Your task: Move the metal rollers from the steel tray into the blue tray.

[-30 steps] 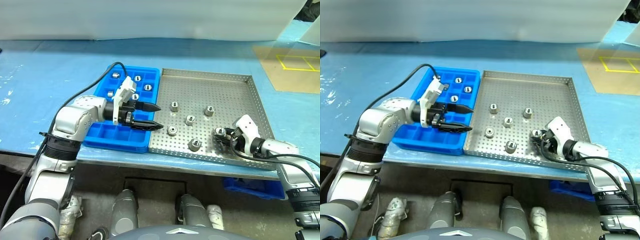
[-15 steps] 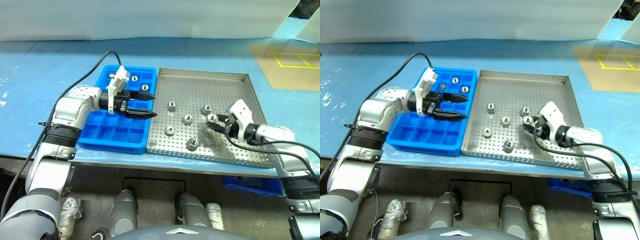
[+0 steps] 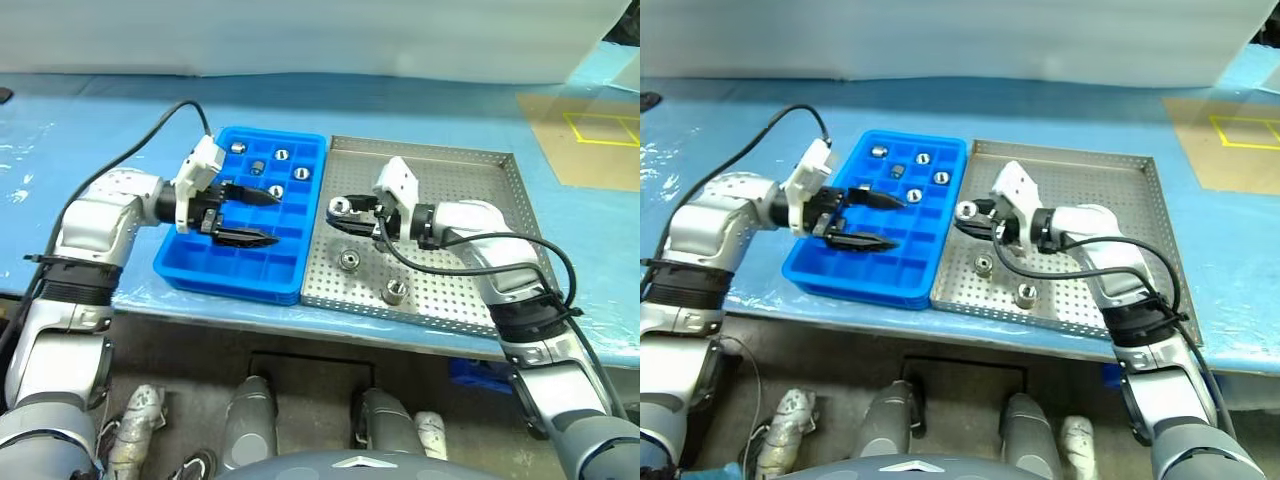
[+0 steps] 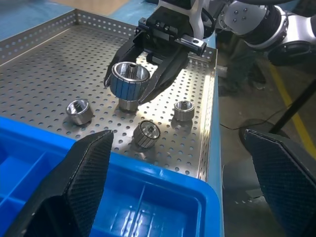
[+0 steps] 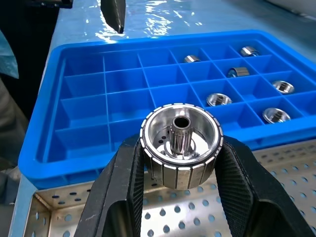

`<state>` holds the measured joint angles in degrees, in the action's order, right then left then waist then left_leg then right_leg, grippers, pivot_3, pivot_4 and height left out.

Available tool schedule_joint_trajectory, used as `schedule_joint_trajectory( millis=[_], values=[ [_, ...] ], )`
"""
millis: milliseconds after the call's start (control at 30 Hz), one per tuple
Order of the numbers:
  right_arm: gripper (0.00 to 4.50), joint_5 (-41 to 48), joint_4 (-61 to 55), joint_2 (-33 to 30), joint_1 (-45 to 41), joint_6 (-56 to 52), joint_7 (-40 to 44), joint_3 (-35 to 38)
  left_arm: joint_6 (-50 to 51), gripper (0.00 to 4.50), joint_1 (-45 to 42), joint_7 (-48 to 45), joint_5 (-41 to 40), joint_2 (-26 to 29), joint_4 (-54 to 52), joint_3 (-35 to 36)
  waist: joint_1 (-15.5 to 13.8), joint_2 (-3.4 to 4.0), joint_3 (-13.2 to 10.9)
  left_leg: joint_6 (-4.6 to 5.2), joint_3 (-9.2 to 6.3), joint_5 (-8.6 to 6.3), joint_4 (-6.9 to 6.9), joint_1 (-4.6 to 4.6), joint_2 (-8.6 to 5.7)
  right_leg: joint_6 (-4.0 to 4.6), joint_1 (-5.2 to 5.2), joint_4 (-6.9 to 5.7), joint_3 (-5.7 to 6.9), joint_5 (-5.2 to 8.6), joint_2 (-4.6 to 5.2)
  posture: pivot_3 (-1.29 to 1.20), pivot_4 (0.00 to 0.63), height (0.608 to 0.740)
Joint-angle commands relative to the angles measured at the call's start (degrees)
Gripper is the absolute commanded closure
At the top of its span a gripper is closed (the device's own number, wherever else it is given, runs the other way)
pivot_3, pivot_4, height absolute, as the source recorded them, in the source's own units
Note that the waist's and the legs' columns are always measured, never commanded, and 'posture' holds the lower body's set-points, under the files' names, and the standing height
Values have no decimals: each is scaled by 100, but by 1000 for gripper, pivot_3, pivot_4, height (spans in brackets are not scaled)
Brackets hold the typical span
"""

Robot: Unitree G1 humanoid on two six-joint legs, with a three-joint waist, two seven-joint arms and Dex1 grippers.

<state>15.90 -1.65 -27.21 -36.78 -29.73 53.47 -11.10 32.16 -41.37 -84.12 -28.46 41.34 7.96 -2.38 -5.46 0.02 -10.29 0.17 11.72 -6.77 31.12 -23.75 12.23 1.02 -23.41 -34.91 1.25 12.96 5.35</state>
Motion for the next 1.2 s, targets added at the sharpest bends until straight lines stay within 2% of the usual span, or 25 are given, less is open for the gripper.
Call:
schedule_joint_trajectory(
  millis=[33,233,367,467,633,1000,1133,1167,1200],
  values=[
    [2846,-66,337,151,-281,390,149,-83,294,0,286,318,-341,257,-761,478,-30,0,0,-2,0,1,0,-1,0,0,0,0,1,0,0,132,150,740],
    [2846,-593,1895,732,-906,1252,13,-284,971,0,1157,1080,-938,556,-1997,1238,-63,-1,0,-10,-9,6,-2,-6,-1,1,-3,-4,11,1,-2,213,150,740],
    [2846,-1090,3434,1251,-1606,1847,-496,-313,1186,0,1558,1473,-1153,650,-2421,1513,-84,-2,-1,-23,-14,14,-3,-11,-4,11,-25,-35,10,6,-3,232,150,740],
    [2846,-1146,4051,1626,-1925,2179,-641,-225,1330,0,1731,1760,-1349,666,-2668,1671,-145,-2,-1,-33,-15,20,-2,-27,-3,21,-52,-57,11,13,-4,244,150,740],
    [2846,-1152,4049,1924,-1924,2345,-518,-225,1388,0,1893,1919,-1475,825,-2765,1730,-190,-3,-1,-43,-16,26,0,-49,-1,26,-71,-65,15,16,-10,249,150,740],
    [2846,-1188,3507,1702,-1398,1976,-241,-214,1292,0,1946,2187,-1596,630,-2832,1436,-249,-6,0,-52,-20,32,8,-53,-2,24,-71,-80,18,15,-10,217,150,740],
    [2846,-1263,3743,1749,-1353,2215,-498,-137,1278,0,1847,2156,-1621,639,-2731,1357,-221,-7,1,-57,-19,35,7,-45,7,25,-71,-84,16,15,-22,203,150,740],
    [2108,-1279,3789,1764,-1359,2261,-569,-124,1273,0,1829,2142,-1620,649,-2708,1346,-219,-7,1,-59,-19,36,7,-44,9,25,-71,-84,16,15,-25,203,150,740],
    [1867,-1302,3834,1781,-1377,2297,-658,-111,1264,0,1811,2124,-1607,663,-2684,1332,-218,-7,1,-59,-18,36,7,-44,11,25,-71,-84,16,15,-27,195,150,740]
  ],
)
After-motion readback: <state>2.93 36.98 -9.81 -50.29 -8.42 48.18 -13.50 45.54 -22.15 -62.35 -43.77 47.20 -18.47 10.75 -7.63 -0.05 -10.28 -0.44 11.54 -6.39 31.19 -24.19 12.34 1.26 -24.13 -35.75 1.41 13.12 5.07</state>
